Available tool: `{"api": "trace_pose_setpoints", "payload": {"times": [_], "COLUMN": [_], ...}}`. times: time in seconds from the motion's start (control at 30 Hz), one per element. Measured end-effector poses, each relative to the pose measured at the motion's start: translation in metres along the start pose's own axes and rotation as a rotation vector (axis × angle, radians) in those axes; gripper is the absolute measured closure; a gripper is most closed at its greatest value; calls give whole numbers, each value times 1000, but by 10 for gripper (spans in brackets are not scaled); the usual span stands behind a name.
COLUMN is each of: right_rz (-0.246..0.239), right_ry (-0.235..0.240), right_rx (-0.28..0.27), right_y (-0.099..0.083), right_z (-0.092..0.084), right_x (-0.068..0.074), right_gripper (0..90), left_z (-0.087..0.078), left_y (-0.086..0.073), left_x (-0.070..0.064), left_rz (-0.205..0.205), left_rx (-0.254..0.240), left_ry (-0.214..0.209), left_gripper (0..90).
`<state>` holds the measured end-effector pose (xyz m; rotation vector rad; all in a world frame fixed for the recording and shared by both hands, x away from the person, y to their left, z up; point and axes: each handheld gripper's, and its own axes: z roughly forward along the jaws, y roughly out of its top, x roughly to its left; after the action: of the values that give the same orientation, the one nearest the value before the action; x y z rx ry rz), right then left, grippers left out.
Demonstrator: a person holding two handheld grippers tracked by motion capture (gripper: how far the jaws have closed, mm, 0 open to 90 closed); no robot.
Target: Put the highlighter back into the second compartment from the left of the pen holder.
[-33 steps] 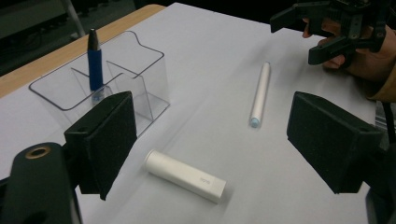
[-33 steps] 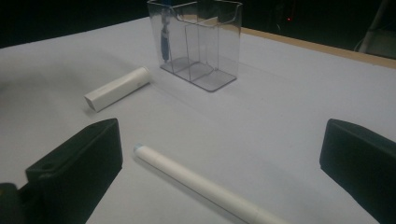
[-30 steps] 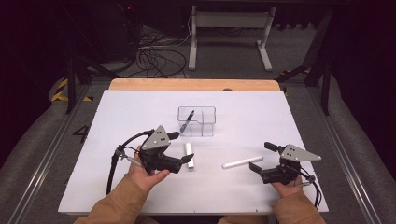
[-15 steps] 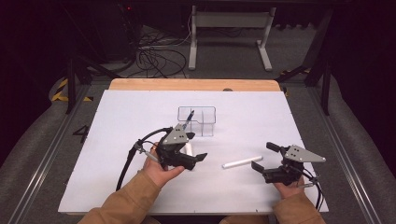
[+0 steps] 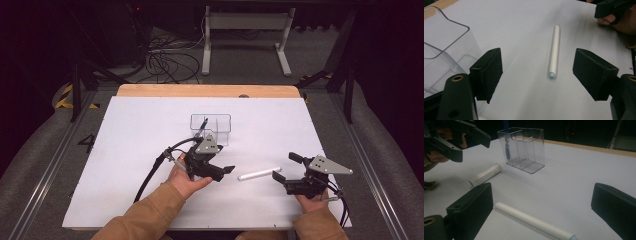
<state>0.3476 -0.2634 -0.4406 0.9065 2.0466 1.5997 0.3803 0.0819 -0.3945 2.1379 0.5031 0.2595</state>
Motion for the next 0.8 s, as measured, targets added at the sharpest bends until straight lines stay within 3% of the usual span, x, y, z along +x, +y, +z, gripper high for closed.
{"api": "trace_pose_setpoints", "payload": {"times": [0.57, 0.8], "right_rz": [-5, 2], "right_ry": [-1, 3], "right_rx": [-9, -14], "right_y": [0, -1], "right_z": [-2, -3], "right_x": [1, 0], "right_gripper": [60, 61], "left_z": [28, 41], "left_y": [15, 18], "left_x": [-4, -4], "left_rz": [17, -5], "left_rx": [54, 98], "left_ry": [-46, -100], "left_gripper": [283, 339]}}
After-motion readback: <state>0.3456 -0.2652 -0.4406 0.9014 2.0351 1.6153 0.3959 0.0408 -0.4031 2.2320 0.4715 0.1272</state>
